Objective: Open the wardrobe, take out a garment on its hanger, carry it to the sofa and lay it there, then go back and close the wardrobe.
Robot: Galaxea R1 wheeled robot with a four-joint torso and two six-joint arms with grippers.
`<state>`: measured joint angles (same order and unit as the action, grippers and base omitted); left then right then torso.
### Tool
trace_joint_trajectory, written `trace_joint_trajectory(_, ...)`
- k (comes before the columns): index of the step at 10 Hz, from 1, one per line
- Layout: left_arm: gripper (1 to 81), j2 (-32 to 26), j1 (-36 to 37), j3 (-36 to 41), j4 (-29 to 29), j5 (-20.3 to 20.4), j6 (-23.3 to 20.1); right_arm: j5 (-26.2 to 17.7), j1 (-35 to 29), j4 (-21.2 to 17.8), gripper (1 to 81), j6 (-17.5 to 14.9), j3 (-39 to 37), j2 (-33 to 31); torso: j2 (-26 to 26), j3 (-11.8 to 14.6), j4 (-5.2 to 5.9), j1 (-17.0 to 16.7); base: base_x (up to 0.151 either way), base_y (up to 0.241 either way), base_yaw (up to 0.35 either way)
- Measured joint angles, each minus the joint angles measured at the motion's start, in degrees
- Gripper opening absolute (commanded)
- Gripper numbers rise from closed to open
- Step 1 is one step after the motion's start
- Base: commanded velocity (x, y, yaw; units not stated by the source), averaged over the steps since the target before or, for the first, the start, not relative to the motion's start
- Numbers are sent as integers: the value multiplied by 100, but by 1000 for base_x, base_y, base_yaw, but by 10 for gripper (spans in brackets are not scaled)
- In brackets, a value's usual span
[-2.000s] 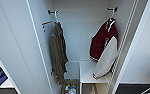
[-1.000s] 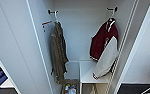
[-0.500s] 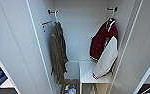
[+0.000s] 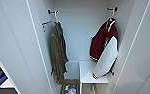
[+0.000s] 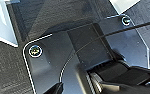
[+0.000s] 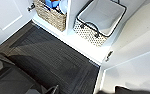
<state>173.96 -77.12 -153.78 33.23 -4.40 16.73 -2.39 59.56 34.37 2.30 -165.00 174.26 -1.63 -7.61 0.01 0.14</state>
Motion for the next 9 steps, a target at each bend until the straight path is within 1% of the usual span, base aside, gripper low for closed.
trace_joint_trajectory(2, 811, -41, 0, 0, -18, 105, 28, -63, 91, -833, 811, 188, -138, -127, 0, 0, 0, 0, 0, 0, 0)
trace_joint_trajectory(3, 811, -50, -13, -2, -55, 124, 50, -66, 193, -1075, 811, 288, -177, -148, 0, 0, 0, 0, 0, 0, 0)
trace_joint_trajectory(5, 811, -63, -127, -7, -212, 280, 66, -94, 581, -1718, 811, 592, -184, -216, 0, 0, 0, 0, 0, 0, 0)
trace_joint_trajectory(6, 811, -48, -215, -5, -276, 311, 69, -124, 780, -1982, 811, 688, -173, -271, 0, 0, 0, 0, 0, 0, 0)
trace_joint_trajectory(8, 811, -48, -406, -2, -347, 325, 69, -124, 1179, -2547, 811, 811, 11, -321, 0, 0, 0, 0, 0, 0, 0)
trace_joint_trajectory(9, 811, -48, -502, -5, -380, 333, 69, -102, 1392, -2767, 811, 833, 124, -307, 0, 0, 0, 0, 0, 0, 0)
